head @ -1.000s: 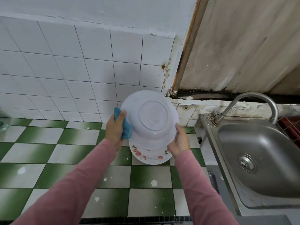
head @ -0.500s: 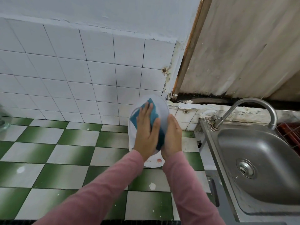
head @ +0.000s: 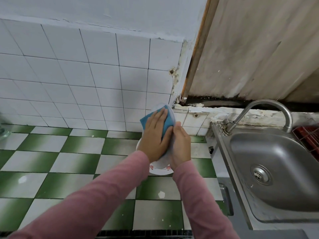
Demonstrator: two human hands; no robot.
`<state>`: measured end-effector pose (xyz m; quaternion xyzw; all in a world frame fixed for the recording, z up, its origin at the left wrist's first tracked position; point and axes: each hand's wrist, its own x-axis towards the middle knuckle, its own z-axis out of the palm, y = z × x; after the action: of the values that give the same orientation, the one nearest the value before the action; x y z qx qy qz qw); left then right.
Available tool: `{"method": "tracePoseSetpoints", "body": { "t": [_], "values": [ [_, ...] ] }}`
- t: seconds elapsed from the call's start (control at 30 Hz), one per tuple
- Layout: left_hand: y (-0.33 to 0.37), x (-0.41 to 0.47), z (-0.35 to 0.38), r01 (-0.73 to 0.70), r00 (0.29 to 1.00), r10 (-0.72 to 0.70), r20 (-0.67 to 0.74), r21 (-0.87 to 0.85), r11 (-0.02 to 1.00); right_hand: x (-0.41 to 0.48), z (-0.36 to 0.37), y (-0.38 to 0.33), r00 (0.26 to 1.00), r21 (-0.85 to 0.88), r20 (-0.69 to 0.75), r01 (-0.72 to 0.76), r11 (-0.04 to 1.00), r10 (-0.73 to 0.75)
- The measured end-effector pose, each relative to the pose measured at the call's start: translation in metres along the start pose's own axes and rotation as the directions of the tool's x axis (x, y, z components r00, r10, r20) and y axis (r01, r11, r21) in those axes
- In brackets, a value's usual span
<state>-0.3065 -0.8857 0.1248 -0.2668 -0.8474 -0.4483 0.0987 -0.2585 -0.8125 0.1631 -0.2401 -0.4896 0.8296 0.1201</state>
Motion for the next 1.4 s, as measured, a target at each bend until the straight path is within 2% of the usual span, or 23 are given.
{"method": "tracePoseSetpoints", "body": {
  "t": [0.1, 0.13, 0.17, 0.23, 0.27, 0.3, 0.33, 0.43, 0.47, 0.5, 0.57, 0.6, 0.63, 0.73, 0.83, 0.93, 1.0, 1.07, 1.1, 1.17, 1.23, 1.3, 1.4],
  "values": [
    [-0.011, 0.025, -0.012, 0.282, 0.958, -0.287, -0.011, -0.160, 0.946, -0.006, 0.000, 0.001, 0.998, 0.009, 0.018, -0.057, 0.998, 0.057],
    [-0.010, 0.027, -0.015, 0.304, 0.949, -0.313, -0.026, -0.172, 0.937, -0.006, 0.000, 0.001, 0.998, 0.028, 0.020, -0.062, 0.998, 0.061],
    [-0.006, 0.024, -0.016, 0.261, 0.962, -0.268, -0.043, -0.124, 0.957, -0.006, 0.001, -0.001, 0.998, 0.042, 0.016, -0.060, 0.997, 0.060],
    [0.002, 0.006, -0.010, 0.010, 0.999, -0.006, -0.050, 0.079, 0.997, -0.001, 0.001, -0.003, 0.999, 0.067, -0.008, -0.039, 0.997, 0.039],
    [0.003, -0.004, -0.008, -0.110, 0.993, 0.114, -0.019, 0.161, 0.981, 0.001, 0.001, -0.003, 0.999, 0.072, -0.022, -0.027, 0.997, 0.029],
    [0.000, -0.008, -0.006, -0.166, 0.986, 0.169, 0.002, 0.180, 0.969, 0.002, 0.000, -0.002, 0.999, 0.065, -0.034, -0.021, 0.998, 0.023],
    [-0.003, -0.006, -0.006, -0.143, 0.990, 0.143, 0.012, 0.159, 0.977, 0.001, 0.000, -0.002, 0.999, 0.048, -0.033, -0.021, 0.999, 0.023],
    [-0.005, 0.011, -0.011, 0.192, 0.980, -0.196, -0.019, -0.120, 0.974, -0.005, -0.003, 0.001, 0.999, -0.052, -0.049, -0.006, 0.999, 0.003],
    [-0.003, 0.013, -0.012, 0.231, 0.969, -0.241, -0.046, -0.157, 0.960, -0.005, -0.003, 0.001, 0.998, -0.061, -0.059, -0.006, 0.998, 0.003],
    [0.002, 0.010, -0.013, 0.196, 0.975, -0.205, -0.082, -0.108, 0.975, -0.006, -0.003, 0.001, 0.998, -0.059, -0.059, -0.007, 0.998, 0.003],
    [0.007, 0.000, -0.010, -0.010, 0.996, 0.018, -0.088, 0.093, 0.996, -0.004, -0.001, -0.004, 0.998, -0.038, -0.056, -0.015, 0.999, 0.013],
    [0.005, -0.003, -0.009, -0.075, 0.995, 0.083, -0.055, 0.131, 0.989, -0.004, 0.001, -0.007, 0.999, -0.028, -0.048, -0.014, 1.000, 0.013],
    [0.005, -0.002, -0.009, -0.064, 0.997, 0.068, -0.031, 0.100, 0.993, -0.004, 0.001, -0.008, 0.999, -0.035, -0.047, -0.014, 0.999, 0.013],
    [-0.001, 0.012, -0.012, 0.234, 0.969, -0.245, -0.039, -0.177, 0.956, -0.009, -0.001, -0.008, 0.998, -0.049, -0.056, -0.010, 0.999, 0.008],
    [-0.015, 0.024, -0.019, 0.508, 0.828, -0.561, -0.011, -0.408, 0.759, -0.013, -0.005, -0.011, 0.997, 0.022, -0.070, -0.025, 0.999, 0.027],
    [-0.025, 0.015, -0.017, 0.607, 0.706, -0.706, 0.054, -0.560, 0.564, -0.015, -0.007, -0.020, 0.997, 0.153, -0.078, 0.029, 0.988, -0.018],
    [-0.026, 0.002, -0.003, 0.606, 0.669, -0.740, 0.075, -0.631, 0.484, -0.017, -0.006, -0.023, 0.994, 0.222, -0.079, 0.087, 0.971, -0.071],
    [-0.022, -0.016, 0.015, 0.522, 0.689, -0.723, 0.044, -0.722, 0.453, -0.017, -0.005, -0.022, 0.989, 0.258, -0.101, 0.130, 0.957, -0.108],
    [-0.019, -0.023, 0.023, 0.459, 0.721, -0.693, 0.004, -0.752, 0.474, -0.016, -0.004, -0.022, 0.989, 0.282, -0.103, 0.133, 0.950, -0.108],
    [-0.011, -0.036, 0.034, 0.329, 0.822, -0.560, -0.107, -0.713, 0.619, -0.014, -0.005, -0.025, 0.993, 0.337, -0.087, 0.105, 0.936, -0.080],
    [-0.002, -0.042, 0.037, 0.210, 0.915, -0.362, -0.180, -0.553, 0.806, -0.011, -0.006, -0.028, 0.998, 0.373, -0.043, 0.057, 0.926, -0.044],
    [-0.001, -0.042, 0.038, 0.097, 0.968, -0.164, -0.189, -0.321, 0.942, -0.008, -0.007, -0.028, 1.000, 0.387, 0.017, 0.009, 0.922, -0.017],
    [-0.002, -0.030, 0.028, -0.042, 0.992, 0.032, -0.123, -0.083, 0.996, -0.005, -0.009, -0.028, 0.991, 0.367, 0.120, -0.094, 0.925, 0.053]
  ]
}}
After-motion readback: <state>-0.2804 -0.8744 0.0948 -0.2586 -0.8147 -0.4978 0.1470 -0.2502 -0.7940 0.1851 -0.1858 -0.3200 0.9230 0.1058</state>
